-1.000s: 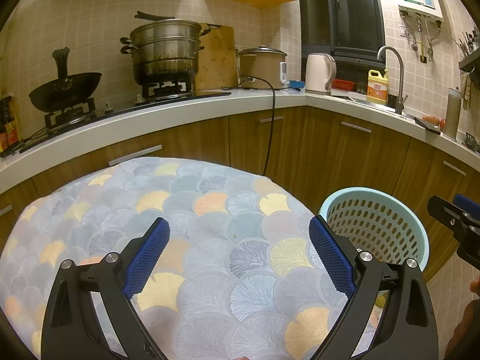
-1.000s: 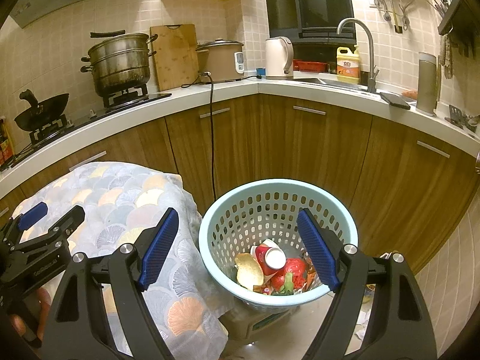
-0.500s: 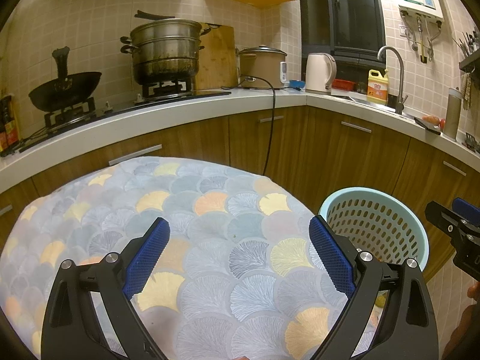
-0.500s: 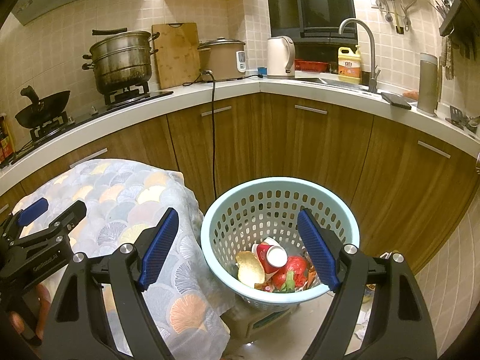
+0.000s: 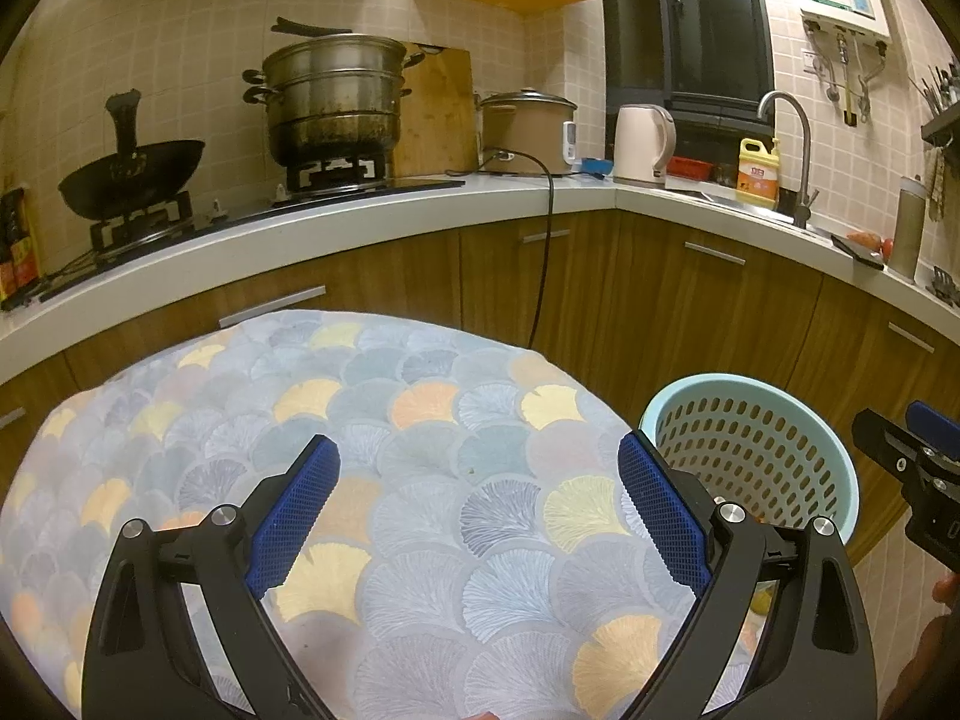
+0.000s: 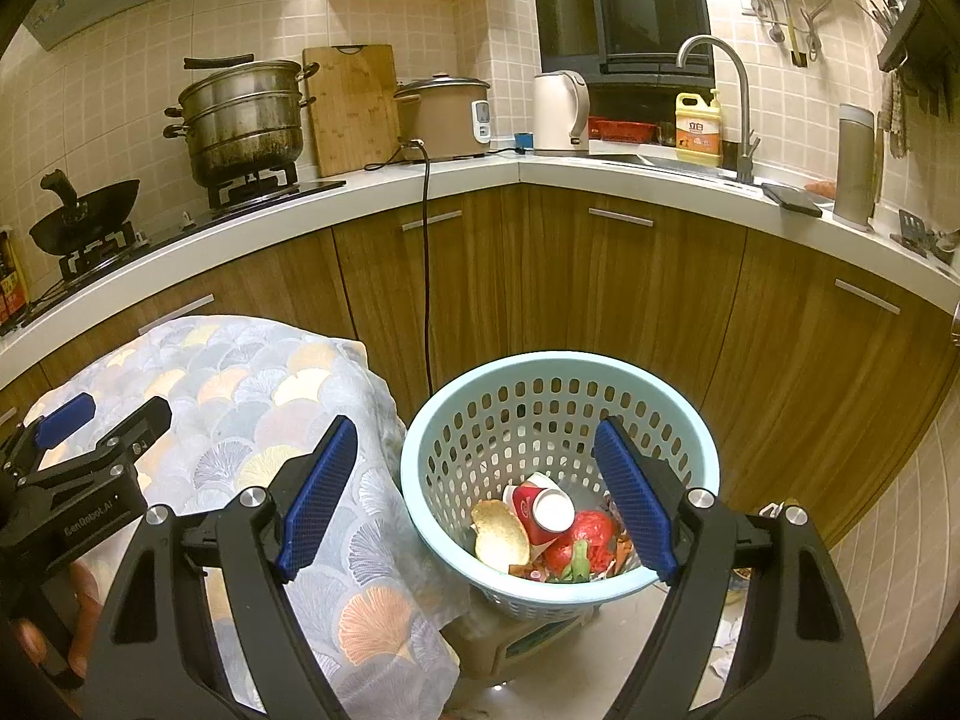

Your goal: Collect trash

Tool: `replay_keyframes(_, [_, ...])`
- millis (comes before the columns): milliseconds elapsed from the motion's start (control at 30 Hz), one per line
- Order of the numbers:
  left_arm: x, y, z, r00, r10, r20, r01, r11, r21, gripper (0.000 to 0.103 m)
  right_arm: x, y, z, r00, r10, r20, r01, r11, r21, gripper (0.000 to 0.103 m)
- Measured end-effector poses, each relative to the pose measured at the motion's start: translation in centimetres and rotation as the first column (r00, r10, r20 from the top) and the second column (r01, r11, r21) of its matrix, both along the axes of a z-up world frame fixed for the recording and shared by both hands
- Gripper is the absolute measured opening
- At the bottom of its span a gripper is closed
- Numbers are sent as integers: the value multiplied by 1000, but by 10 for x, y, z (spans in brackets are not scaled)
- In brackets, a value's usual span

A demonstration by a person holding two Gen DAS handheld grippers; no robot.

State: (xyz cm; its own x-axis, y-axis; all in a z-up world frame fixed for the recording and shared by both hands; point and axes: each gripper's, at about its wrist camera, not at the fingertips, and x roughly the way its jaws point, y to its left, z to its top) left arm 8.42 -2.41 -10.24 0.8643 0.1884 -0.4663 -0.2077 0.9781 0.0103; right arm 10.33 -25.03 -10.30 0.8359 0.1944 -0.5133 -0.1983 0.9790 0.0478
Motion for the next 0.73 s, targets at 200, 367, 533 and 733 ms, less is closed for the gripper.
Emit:
replay_keyframes(200, [-1, 0, -1, 1000, 7, 2, -7, 1000, 9, 91, -1, 0, -2, 1000, -1, -4, 1, 1000, 1, 77])
replay_keyframes(367, [-4, -5, 1, 1000, 20, 24, -21, 999, 43, 91, -1, 1, -3, 1000, -2, -2, 2, 1000, -2, 77])
replay_keyframes(533, [-2, -8, 0, 1000, 7, -2, -7, 999, 37, 92, -3, 1, -2, 1000, -3, 8, 3, 1000, -10, 77])
replay_keyframes(733, [-3, -7, 1, 1000, 17, 4, -17, 999, 37, 92, -4, -1, 3, 1000, -14, 22, 15, 1000, -13, 77])
